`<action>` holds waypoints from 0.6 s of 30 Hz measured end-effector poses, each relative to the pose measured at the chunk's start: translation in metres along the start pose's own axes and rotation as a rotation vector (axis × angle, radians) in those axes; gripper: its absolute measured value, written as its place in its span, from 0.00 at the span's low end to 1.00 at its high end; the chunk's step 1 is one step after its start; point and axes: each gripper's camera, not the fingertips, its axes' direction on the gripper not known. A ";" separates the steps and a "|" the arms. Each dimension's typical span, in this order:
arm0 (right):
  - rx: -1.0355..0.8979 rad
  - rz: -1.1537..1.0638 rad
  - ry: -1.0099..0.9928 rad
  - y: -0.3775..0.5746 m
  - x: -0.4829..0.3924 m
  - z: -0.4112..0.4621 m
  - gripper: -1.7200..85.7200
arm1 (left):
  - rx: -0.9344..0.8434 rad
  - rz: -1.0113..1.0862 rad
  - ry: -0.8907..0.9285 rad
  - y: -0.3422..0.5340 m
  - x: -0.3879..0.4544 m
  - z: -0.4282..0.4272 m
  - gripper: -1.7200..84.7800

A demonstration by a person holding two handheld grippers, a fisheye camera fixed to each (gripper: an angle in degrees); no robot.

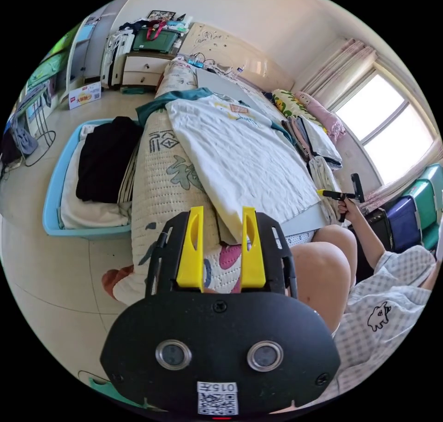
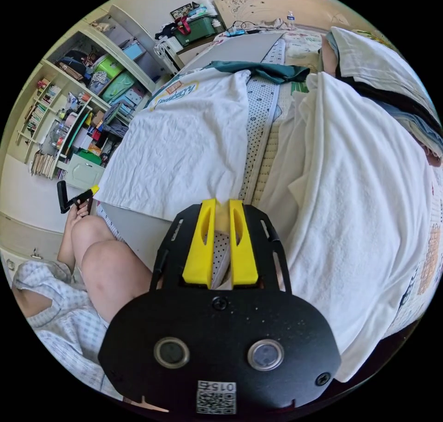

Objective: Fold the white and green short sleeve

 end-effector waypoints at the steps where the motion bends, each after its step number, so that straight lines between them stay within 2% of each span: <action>1: -0.001 -0.008 0.007 0.004 -0.004 0.001 0.05 | 0.006 -0.005 0.018 0.003 0.000 -0.003 0.15; 5: -0.005 -0.038 0.013 0.015 -0.015 -0.007 0.02 | 0.008 -0.012 0.039 0.005 -0.010 -0.006 0.12; 8: 0.005 -0.033 -0.026 0.033 -0.020 -0.023 0.01 | 0.023 -0.022 0.069 0.009 -0.012 -0.018 0.06; 13: 0.002 -0.096 -0.092 0.092 -0.049 -0.047 0.01 | 0.085 0.012 -0.022 0.022 0.000 -0.064 0.02; 18: -0.064 -0.173 0.039 0.130 -0.087 -0.021 0.01 | 0.057 0.004 -0.110 0.036 0.000 -0.071 0.02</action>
